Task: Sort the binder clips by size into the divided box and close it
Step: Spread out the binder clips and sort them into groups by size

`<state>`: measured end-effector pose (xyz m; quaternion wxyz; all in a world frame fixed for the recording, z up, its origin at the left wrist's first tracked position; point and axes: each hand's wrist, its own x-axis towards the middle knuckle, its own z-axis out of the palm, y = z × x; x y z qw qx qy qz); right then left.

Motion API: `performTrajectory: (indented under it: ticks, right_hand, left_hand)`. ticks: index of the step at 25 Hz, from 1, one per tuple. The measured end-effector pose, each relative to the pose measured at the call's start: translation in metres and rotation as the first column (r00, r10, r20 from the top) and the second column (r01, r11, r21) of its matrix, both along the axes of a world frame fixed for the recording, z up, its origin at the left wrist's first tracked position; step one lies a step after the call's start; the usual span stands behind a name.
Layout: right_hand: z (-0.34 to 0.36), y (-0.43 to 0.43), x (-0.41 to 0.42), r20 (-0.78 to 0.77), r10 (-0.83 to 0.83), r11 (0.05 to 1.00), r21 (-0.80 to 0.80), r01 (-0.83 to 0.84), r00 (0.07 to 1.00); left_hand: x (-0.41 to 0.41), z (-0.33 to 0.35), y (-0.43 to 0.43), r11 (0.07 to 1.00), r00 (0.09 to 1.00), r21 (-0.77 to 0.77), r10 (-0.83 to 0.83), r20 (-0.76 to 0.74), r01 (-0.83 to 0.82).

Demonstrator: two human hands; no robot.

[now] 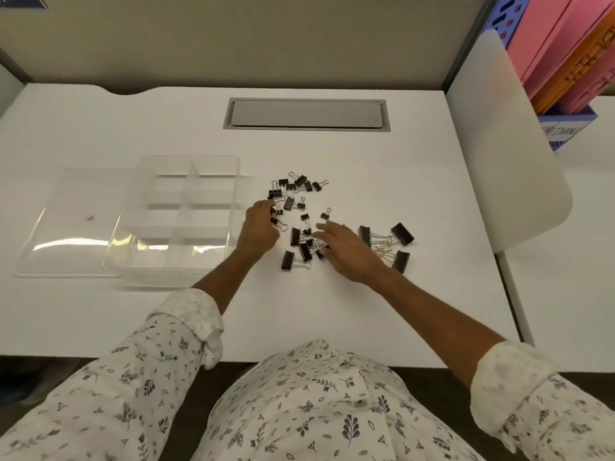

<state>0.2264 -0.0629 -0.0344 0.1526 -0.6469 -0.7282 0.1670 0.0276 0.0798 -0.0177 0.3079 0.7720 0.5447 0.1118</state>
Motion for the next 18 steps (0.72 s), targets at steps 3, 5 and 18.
performTrajectory:
  ticks: [3, 5, 18]
  right_hand:
    - [-0.006, 0.012, -0.025, 0.051, 0.115, 0.993, -0.04, -0.113, 0.992]
    - [-0.01, 0.017, -0.034, 0.061, 0.14, 0.989, -0.066, -0.136, 0.988]
    - [-0.011, 0.033, -0.039, 0.006, 0.043, 0.995, 0.085, -0.043, 0.999]
  left_hand:
    - [-0.013, 0.004, 0.022, 0.979, 0.962, -0.009, -0.204, -0.182, 0.205]
    - [-0.016, 0.002, 0.034, 0.95, 0.918, -0.022, -0.308, -0.249, 0.312]
    - [-0.028, 0.048, 0.062, 0.896, 0.888, 0.044, -0.431, -0.163, 0.442]
